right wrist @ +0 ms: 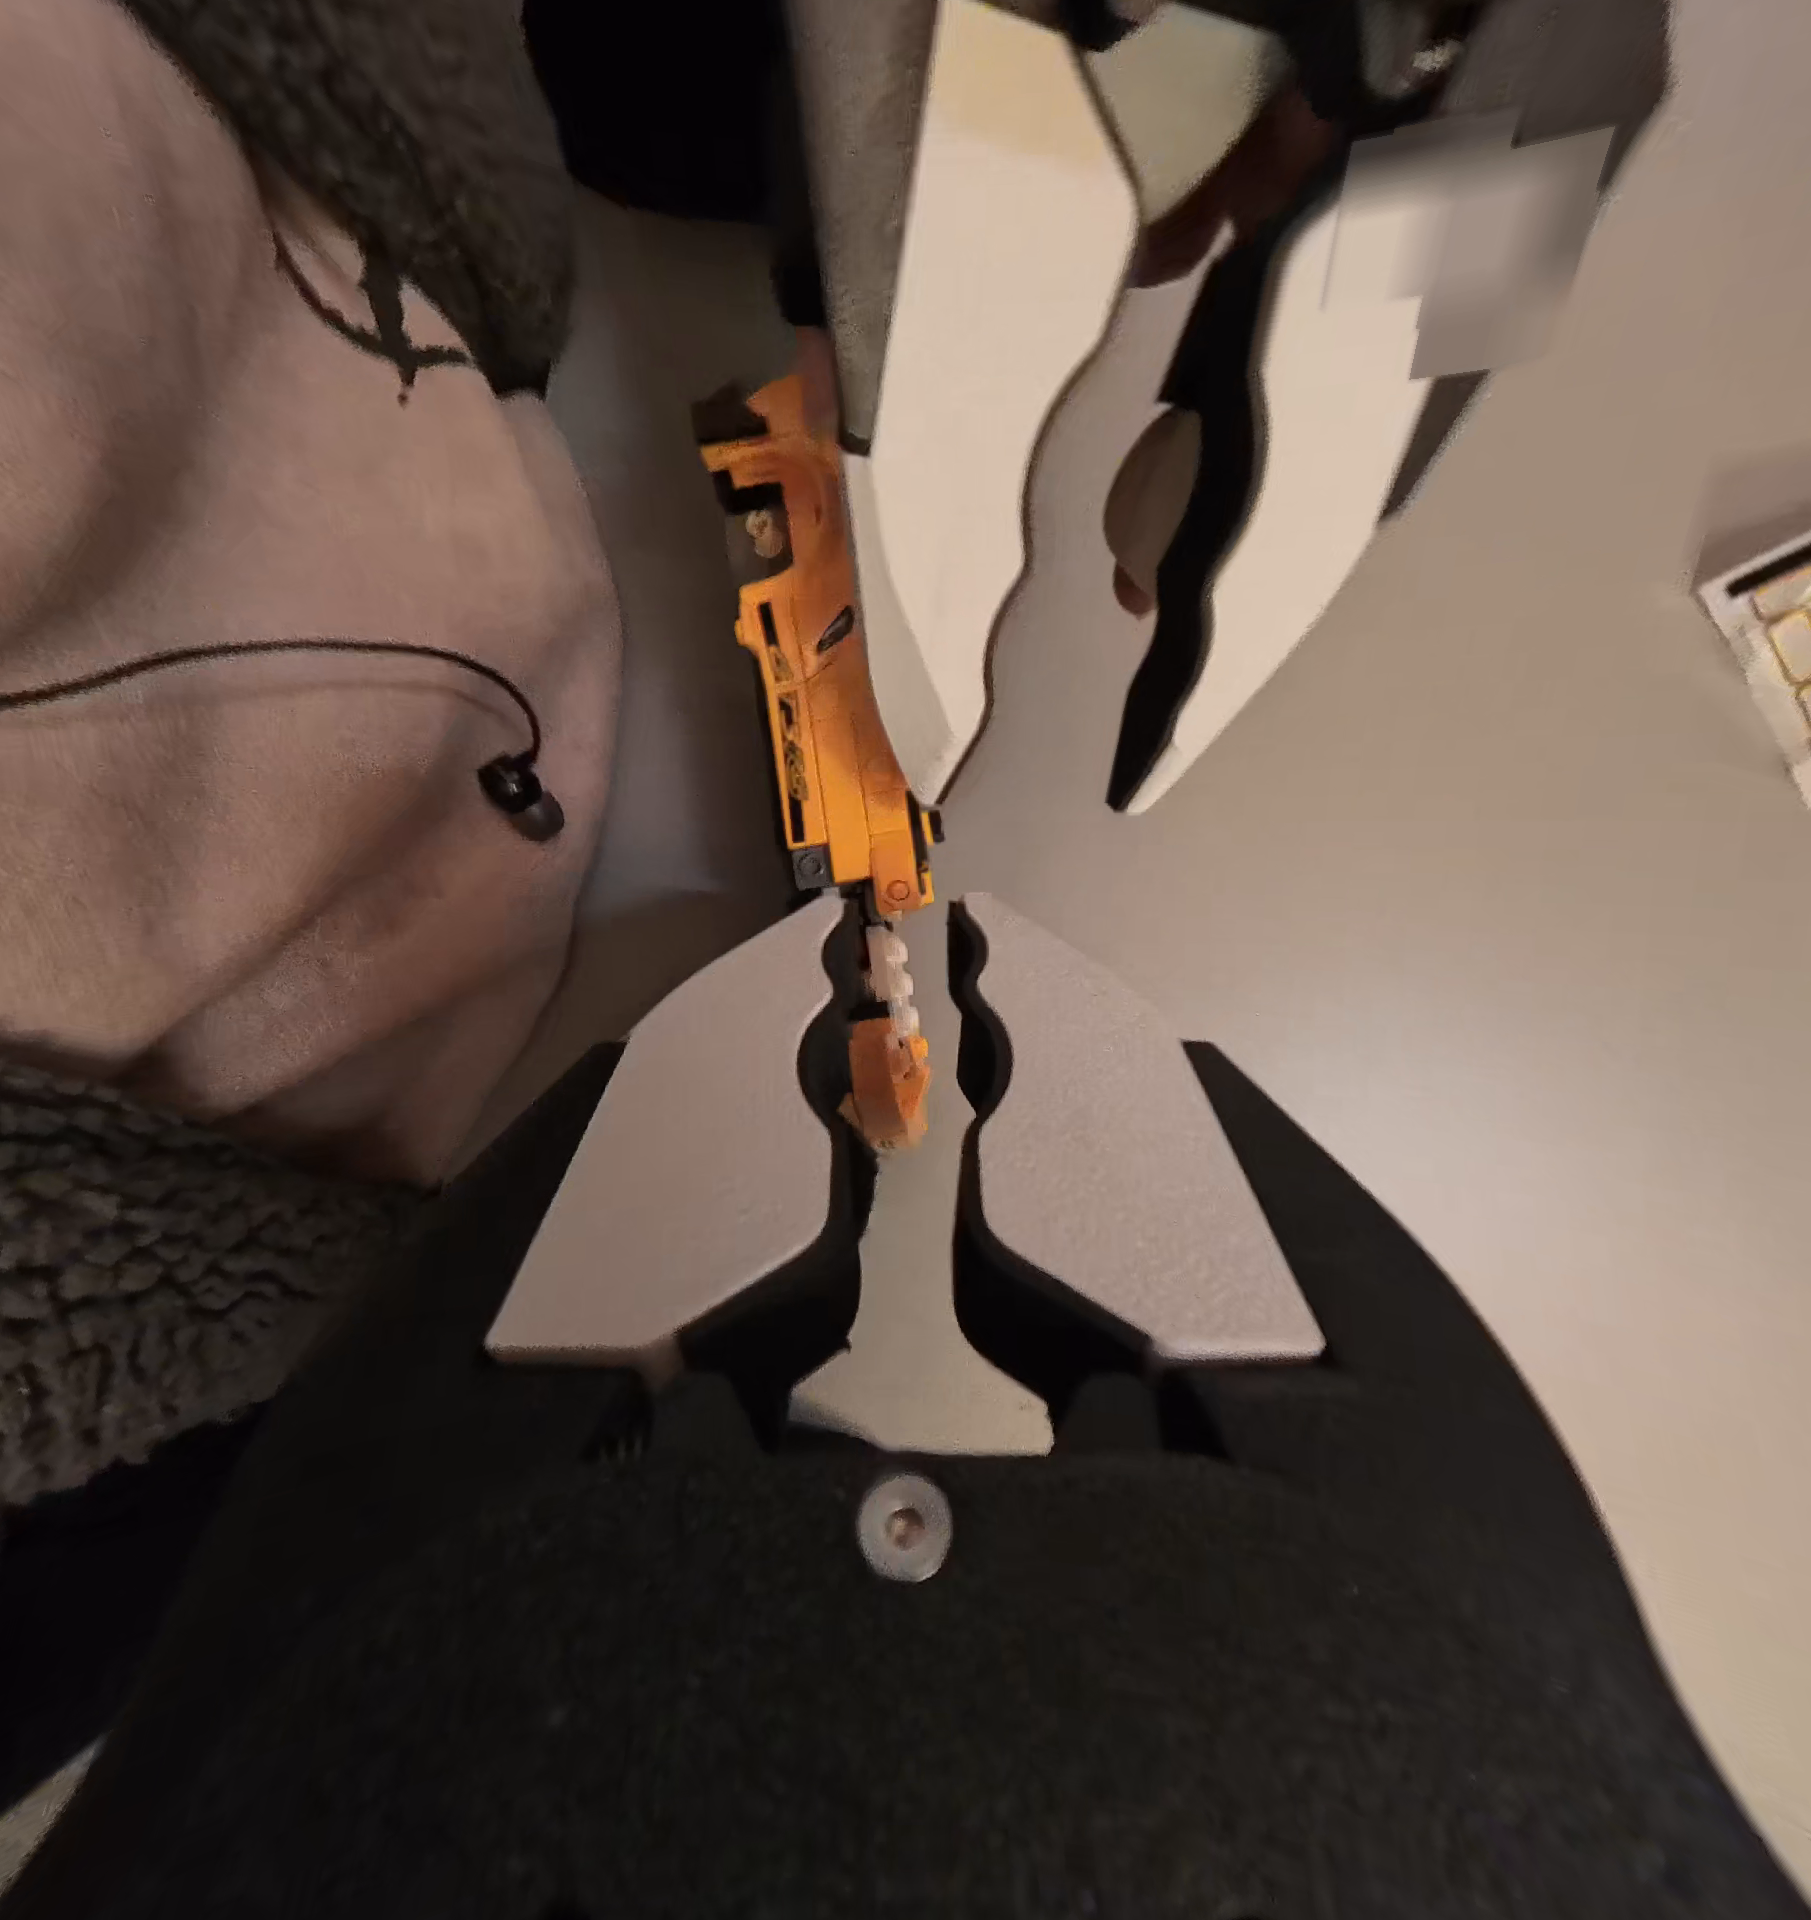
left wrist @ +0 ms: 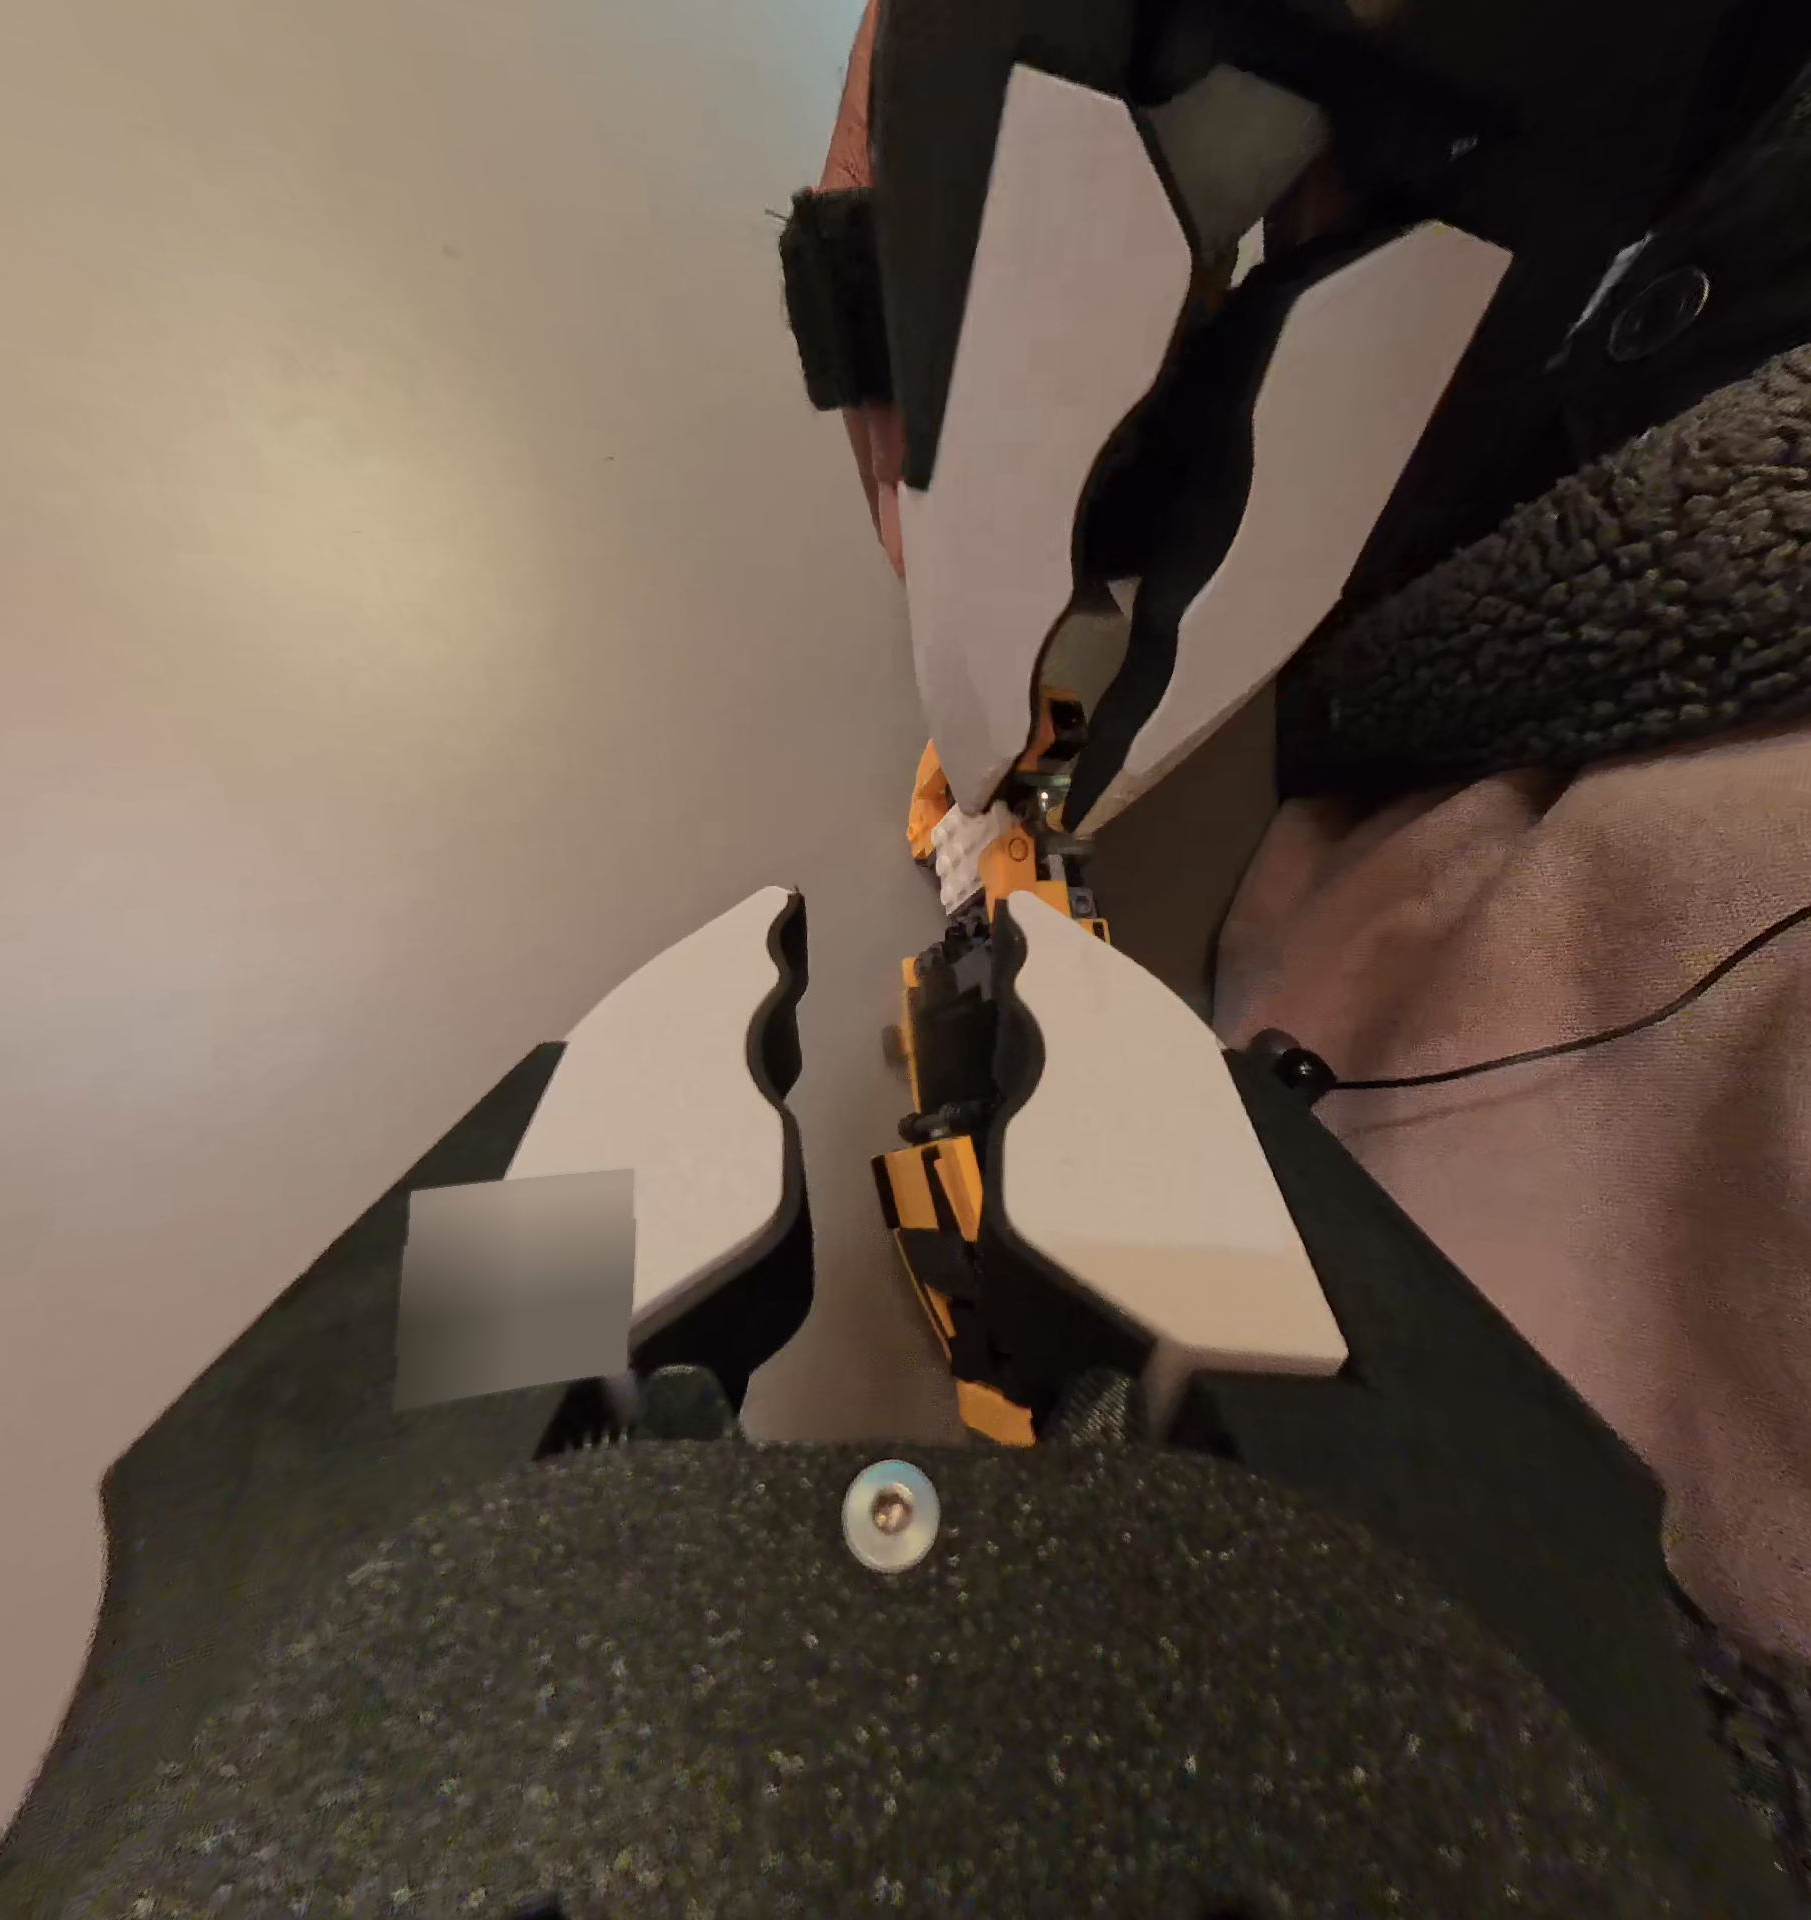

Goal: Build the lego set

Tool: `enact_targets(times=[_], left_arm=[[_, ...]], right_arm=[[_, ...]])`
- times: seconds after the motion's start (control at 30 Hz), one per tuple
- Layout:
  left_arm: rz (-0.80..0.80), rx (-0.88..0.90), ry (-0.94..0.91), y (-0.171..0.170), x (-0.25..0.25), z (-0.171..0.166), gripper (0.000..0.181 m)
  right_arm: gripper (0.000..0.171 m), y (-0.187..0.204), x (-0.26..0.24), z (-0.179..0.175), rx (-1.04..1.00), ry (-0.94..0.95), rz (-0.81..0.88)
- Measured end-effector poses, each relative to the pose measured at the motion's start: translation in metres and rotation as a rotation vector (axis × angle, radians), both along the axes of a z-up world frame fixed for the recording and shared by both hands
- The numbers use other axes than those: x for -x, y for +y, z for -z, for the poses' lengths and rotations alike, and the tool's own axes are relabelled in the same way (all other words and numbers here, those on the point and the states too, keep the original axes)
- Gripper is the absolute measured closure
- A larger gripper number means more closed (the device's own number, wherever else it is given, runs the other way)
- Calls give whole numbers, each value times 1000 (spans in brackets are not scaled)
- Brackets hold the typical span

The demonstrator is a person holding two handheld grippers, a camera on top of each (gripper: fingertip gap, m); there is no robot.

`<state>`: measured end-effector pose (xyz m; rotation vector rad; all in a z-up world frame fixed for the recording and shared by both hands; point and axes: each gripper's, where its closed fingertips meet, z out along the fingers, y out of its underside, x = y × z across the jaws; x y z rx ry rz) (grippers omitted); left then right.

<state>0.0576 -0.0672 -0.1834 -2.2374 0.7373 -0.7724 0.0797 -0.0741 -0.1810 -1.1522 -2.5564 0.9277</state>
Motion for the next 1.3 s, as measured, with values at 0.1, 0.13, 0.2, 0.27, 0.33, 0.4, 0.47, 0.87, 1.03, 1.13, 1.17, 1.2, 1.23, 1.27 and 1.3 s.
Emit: enact_targets(times=[0.1, 0.13, 0.2, 0.27, 0.33, 0.4, 0.47, 0.87, 1.03, 1.13, 1.17, 1.2, 1.23, 1.27, 1.3], left_arm=[[-11, -13, -26, -3, 6, -2, 148], [-13, -18, -41, -4, 7, -3, 148], [-7, -27, -73, -9, 9, -6, 148], [4, -33, -100, -14, 11, -9, 147], [24, -40, -114, -20, 11, -11, 147], [50, -40, -106, -26, 11, -9, 145], [86, -27, -101, -33, 8, -5, 144], [184, -4, -95, -48, 2, 3, 140], [182, -7, -101, -46, 2, 3, 140], [181, -11, -105, -45, 2, 3, 140], [181, -13, -106, -45, 2, 3, 140], [181, -15, -107, -45, 1, 2, 140], [181, -16, -108, -45, 1, 2, 140], [181, -17, -108, -45, 2, 2, 140], [180, -18, -108, -44, 2, 2, 140]], right_arm=[[160, 2, 2, -3, 74, 17, 52], [161, 3, 1, -2, 78, 23, 58], [162, 3, -1, 0, 79, 48, 53], [162, 2, -3, 2, 74, 67, 28], [163, 3, -4, 5, 66, 68, 22], [163, 3, -2, 6, 79, 55, 28], [163, 2, -2, 6, 79, 57, 14], [165, -1, -3, 5, 56, 21, -64], [167, -1, -2, 3, 40, 17, -82], [167, -1, -1, 2, 25, 14, -92], [168, -1, -1, 1, 24, 14, -93], [168, -2, -1, 1, 22, 12, -95], [168, -1, -1, 1, 18, 12, -96], [168, -1, -1, 1, 18, 13, -97], [168, -2, -1, 0, 20, 14, -97]])
